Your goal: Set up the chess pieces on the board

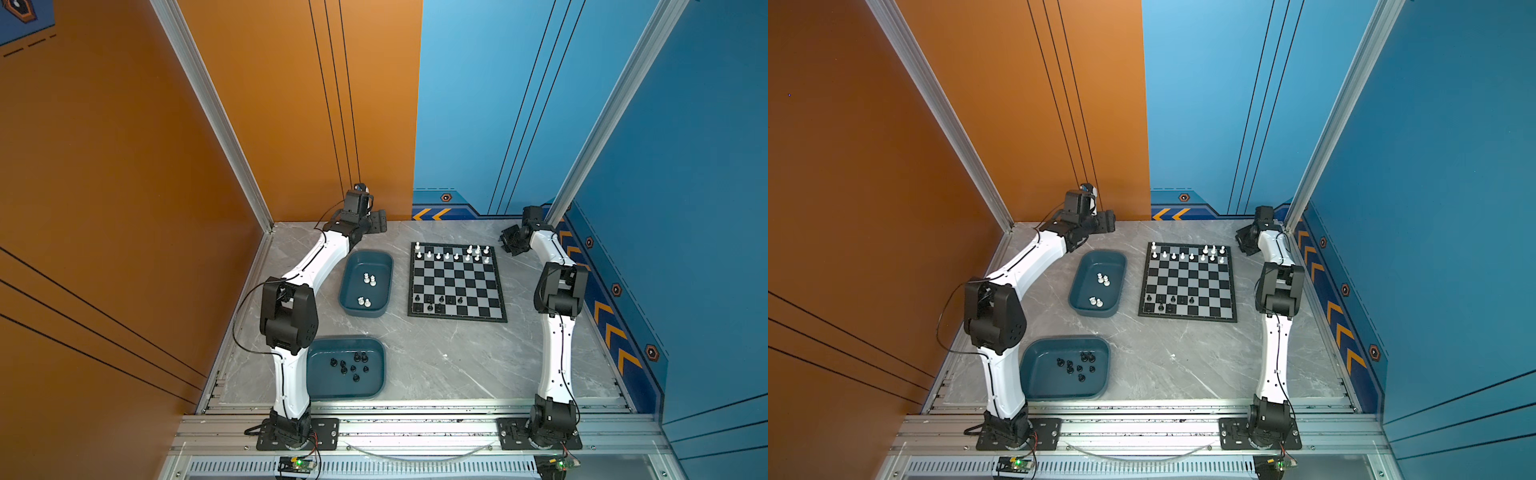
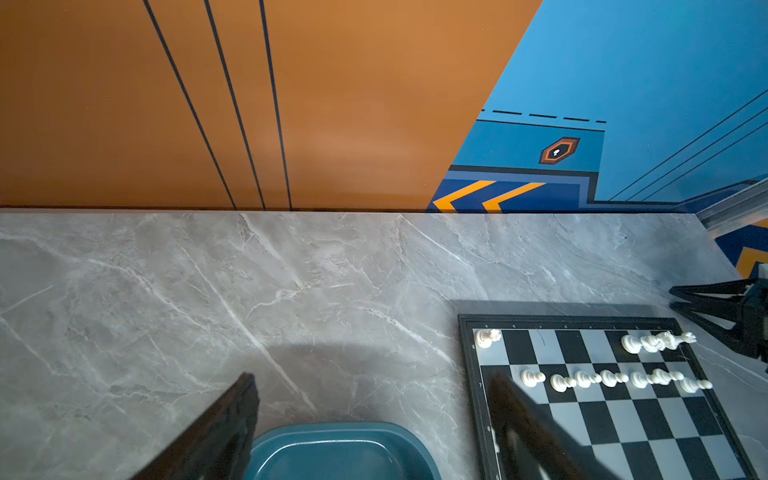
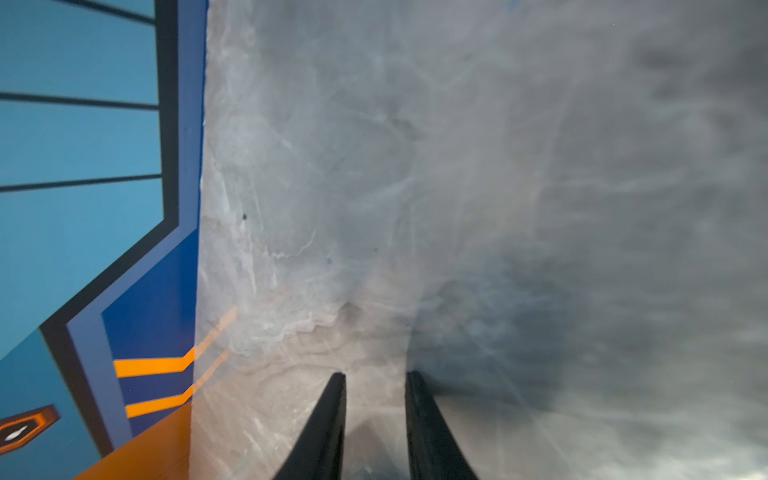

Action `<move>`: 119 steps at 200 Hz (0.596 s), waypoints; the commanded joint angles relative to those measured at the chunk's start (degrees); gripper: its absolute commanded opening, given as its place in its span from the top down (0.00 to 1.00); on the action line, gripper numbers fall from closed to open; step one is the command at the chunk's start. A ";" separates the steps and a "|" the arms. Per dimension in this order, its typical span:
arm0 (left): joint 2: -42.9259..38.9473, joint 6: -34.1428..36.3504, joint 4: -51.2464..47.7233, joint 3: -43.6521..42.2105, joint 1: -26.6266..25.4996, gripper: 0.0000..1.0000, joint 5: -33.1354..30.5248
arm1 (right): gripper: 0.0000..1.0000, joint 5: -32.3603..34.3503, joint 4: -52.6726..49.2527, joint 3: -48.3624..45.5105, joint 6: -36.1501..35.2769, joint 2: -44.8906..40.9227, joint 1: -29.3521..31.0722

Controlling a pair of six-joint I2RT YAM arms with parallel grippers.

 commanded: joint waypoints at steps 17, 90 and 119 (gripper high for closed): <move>0.66 -0.36 -2.41 2.24 -0.07 0.12 0.81 | 0.75 -5.34 -0.46 0.92 3.00 4.23 0.82; -0.26 -0.53 -2.46 0.22 0.22 0.12 1.24 | 0.76 -8.52 -0.46 3.17 3.37 6.54 1.75; -1.07 -0.62 -2.08 -0.94 0.29 0.12 1.18 | 0.77 -9.80 -1.99 4.86 2.82 7.57 2.08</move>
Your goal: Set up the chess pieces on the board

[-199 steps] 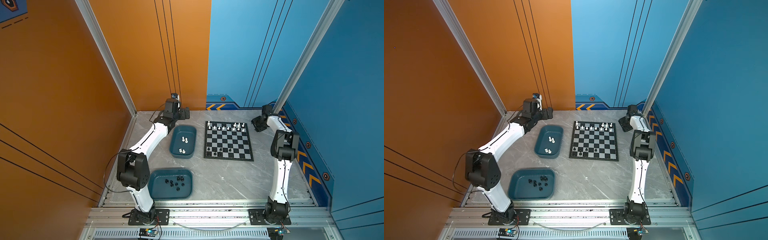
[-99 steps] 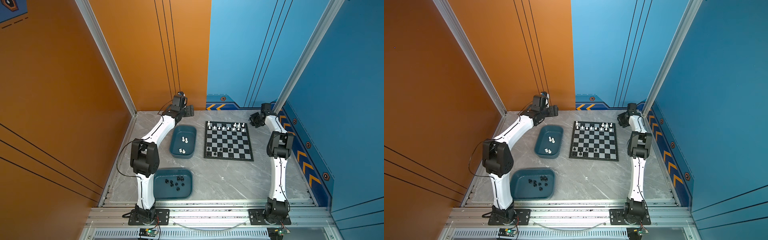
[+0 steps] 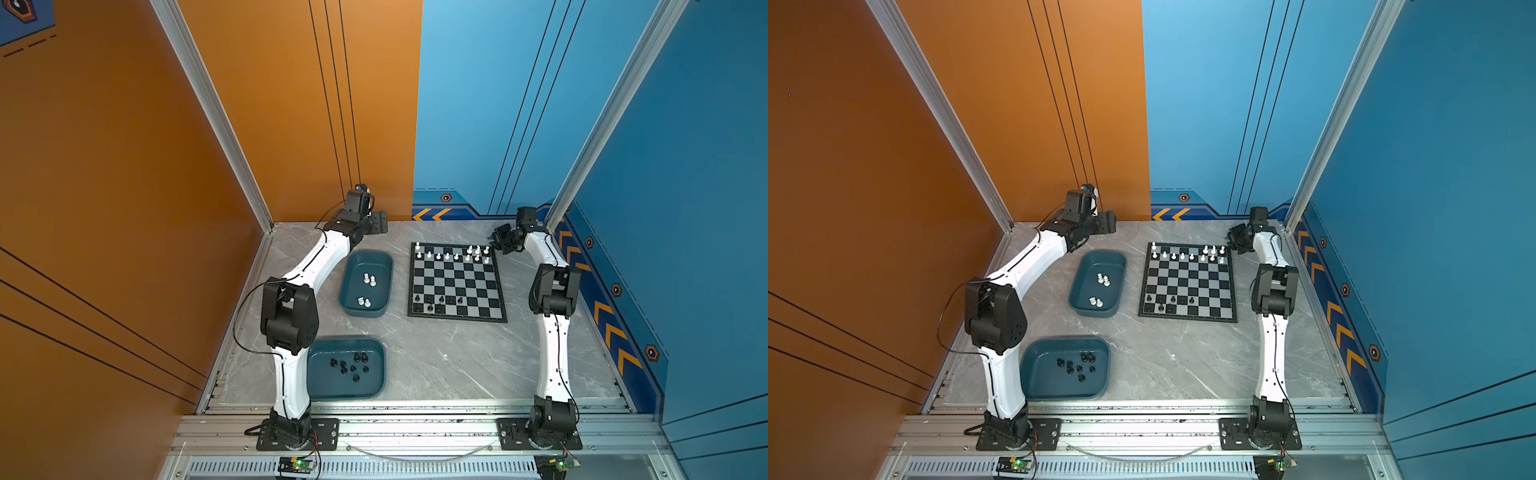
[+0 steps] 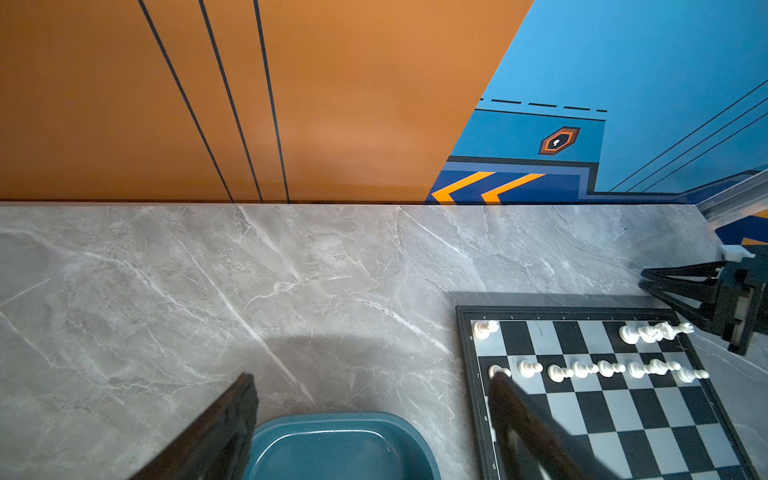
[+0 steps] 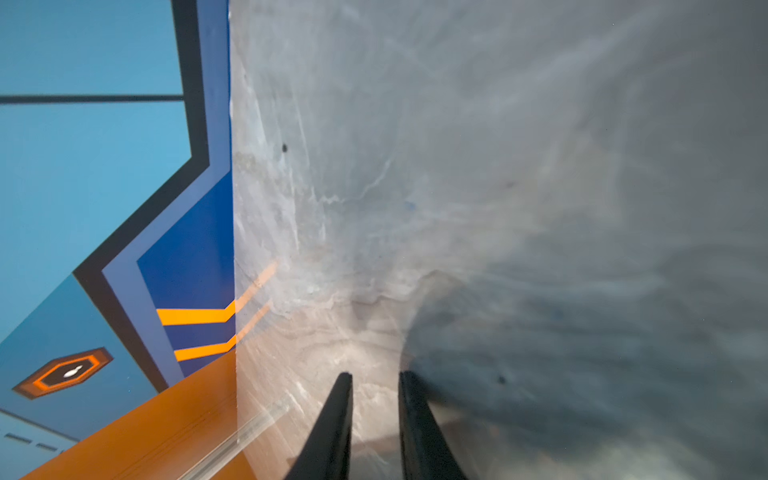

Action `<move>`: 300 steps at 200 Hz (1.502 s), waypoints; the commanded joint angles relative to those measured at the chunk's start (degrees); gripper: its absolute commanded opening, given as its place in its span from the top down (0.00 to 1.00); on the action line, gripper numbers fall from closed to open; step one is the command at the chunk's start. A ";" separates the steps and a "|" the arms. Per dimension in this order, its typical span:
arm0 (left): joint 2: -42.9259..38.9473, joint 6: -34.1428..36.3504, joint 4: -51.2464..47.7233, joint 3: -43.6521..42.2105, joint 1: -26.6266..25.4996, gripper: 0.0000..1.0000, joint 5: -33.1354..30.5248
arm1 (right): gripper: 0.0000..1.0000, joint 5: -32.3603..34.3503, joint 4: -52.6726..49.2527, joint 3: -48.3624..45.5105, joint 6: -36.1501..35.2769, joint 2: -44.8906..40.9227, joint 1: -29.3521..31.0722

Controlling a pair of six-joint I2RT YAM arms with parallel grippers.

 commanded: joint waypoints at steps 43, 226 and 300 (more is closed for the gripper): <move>-1.71 -0.78 -0.23 -2.44 0.30 0.12 1.16 | 0.77 -0.19 -7.25 -2.39 -2.67 1.59 0.92; -7.15 -1.13 4.22 -12.57 1.08 0.12 2.76 | 0.80 1.27 -7.26 -29.44 -10.64 -13.76 2.14; -12.55 -0.95 5.67 -19.39 1.28 0.11 3.77 | 0.80 2.06 -0.91 -46.05 -10.99 -22.39 2.76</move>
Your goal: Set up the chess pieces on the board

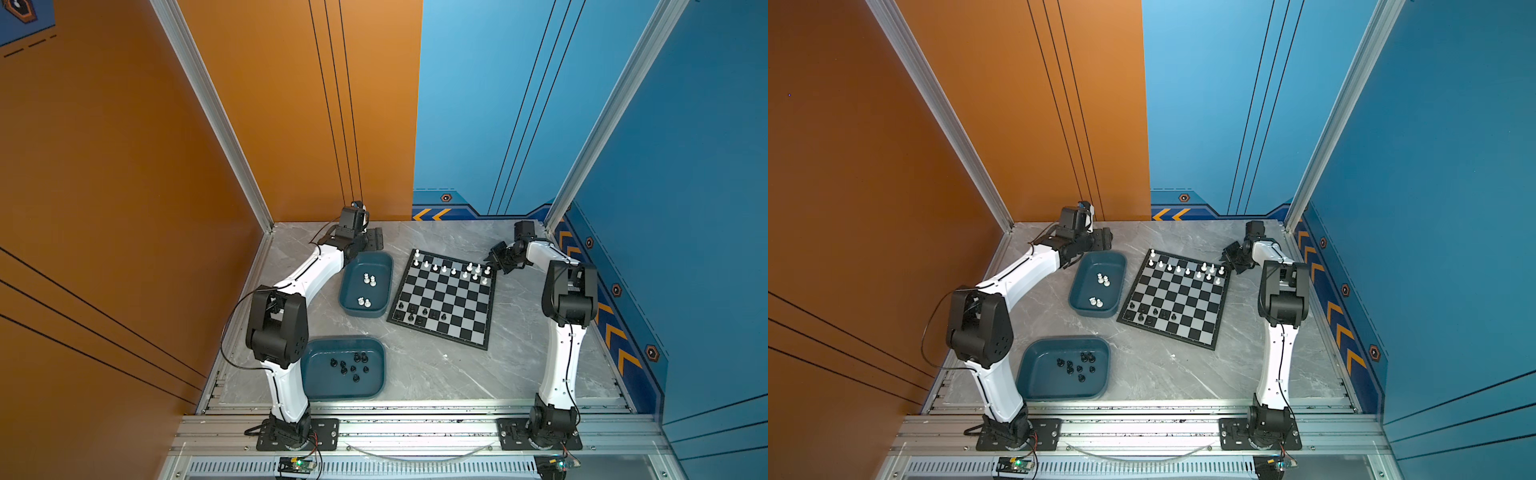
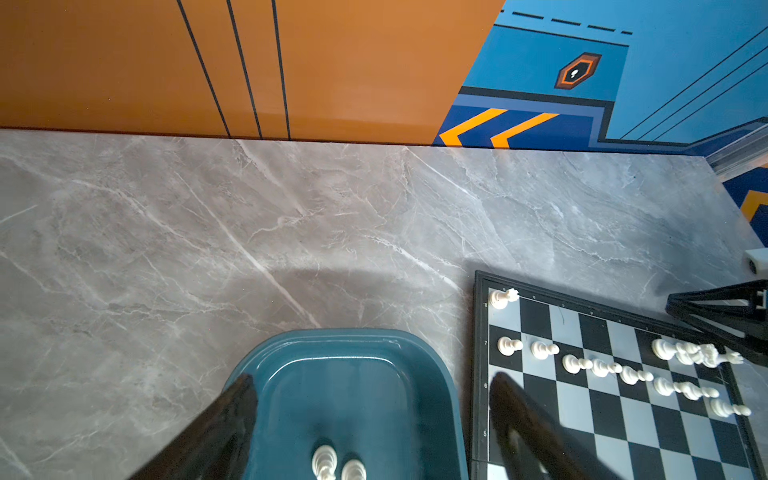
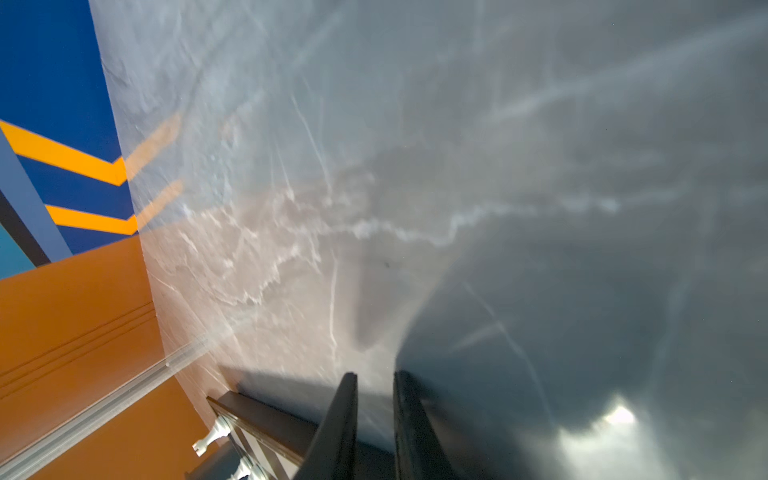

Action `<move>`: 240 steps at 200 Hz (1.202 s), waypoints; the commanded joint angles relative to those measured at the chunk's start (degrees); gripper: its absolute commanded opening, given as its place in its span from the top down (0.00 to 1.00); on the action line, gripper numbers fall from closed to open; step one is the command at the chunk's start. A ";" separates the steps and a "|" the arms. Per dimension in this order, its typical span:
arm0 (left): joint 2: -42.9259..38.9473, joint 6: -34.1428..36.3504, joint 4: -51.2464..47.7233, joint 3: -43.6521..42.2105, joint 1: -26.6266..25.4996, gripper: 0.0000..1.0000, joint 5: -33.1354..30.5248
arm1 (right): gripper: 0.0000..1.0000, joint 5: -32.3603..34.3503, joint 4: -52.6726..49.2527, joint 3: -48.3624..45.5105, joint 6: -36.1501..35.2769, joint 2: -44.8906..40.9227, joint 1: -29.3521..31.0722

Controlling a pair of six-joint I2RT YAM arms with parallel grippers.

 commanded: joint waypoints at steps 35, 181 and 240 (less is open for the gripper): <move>-6.84 -0.36 1.96 -6.24 0.42 0.11 1.30 | 0.80 3.22 -3.86 -11.92 -1.75 -2.25 0.73; -13.36 2.34 0.47 -8.93 0.36 0.08 -1.62 | 0.00 7.84 -8.51 -4.65 -6.68 -15.78 -7.70; -14.77 6.58 0.32 -13.28 1.17 0.07 -1.29 | 0.00 17.50 -14.28 -15.37 -15.40 -33.30 -2.16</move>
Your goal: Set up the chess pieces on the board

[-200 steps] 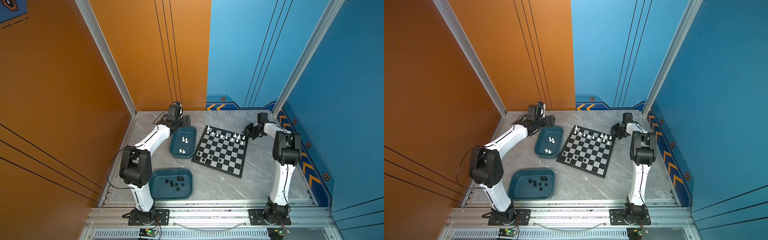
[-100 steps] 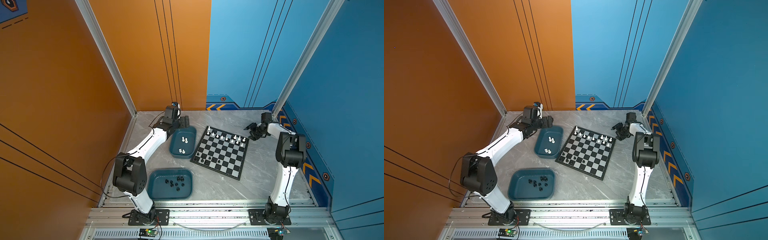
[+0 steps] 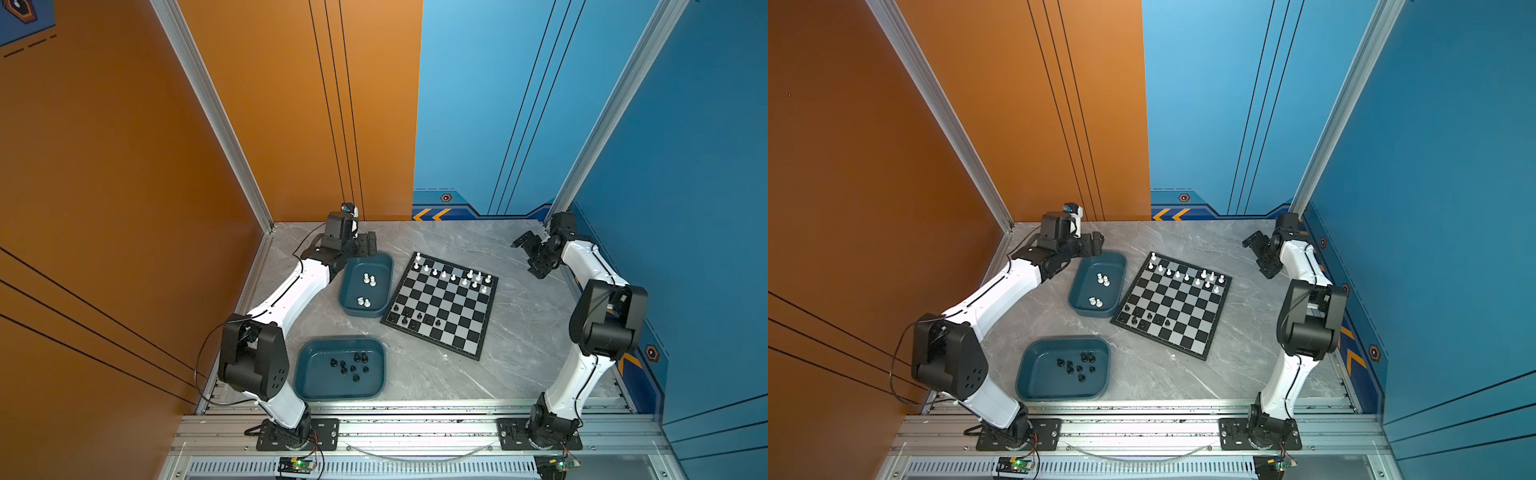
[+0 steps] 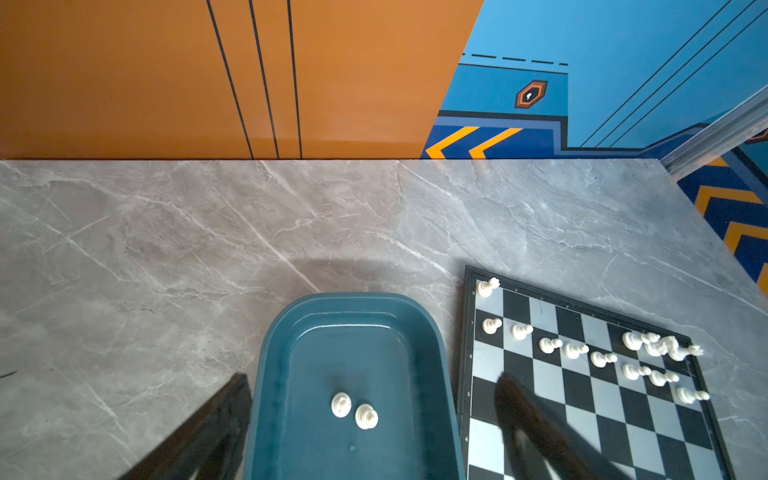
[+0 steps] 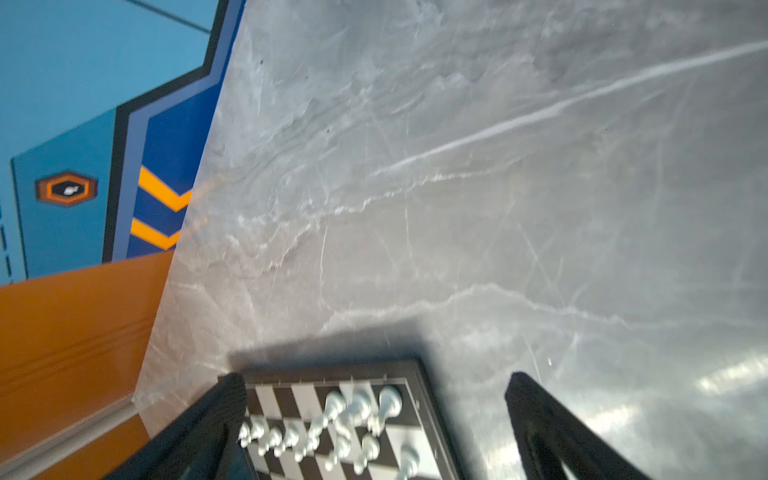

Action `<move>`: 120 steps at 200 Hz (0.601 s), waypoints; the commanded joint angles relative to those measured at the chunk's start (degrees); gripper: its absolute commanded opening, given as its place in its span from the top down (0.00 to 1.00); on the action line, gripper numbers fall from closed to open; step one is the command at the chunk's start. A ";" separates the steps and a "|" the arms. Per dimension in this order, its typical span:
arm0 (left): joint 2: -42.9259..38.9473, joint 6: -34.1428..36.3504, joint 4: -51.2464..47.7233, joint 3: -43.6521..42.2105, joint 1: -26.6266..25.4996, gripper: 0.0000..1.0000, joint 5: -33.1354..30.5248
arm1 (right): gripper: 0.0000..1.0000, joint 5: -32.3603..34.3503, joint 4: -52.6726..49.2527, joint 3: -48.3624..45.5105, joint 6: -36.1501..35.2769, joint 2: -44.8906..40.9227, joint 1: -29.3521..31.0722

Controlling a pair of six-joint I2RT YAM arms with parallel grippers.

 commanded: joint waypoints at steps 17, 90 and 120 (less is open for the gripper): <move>-0.73 3.83 1.09 -4.85 1.52 0.07 -1.36 | 0.00 10.94 -4.59 -8.23 -9.38 -12.42 5.87; 8.27 1.69 9.44 -0.03 2.71 0.02 -9.13 | 0.00 17.27 7.37 -21.58 -14.40 -23.04 11.72; 13.66 4.23 11.54 5.26 1.18 0.02 -14.86 | 0.00 18.26 9.05 -21.78 -9.78 -20.12 13.99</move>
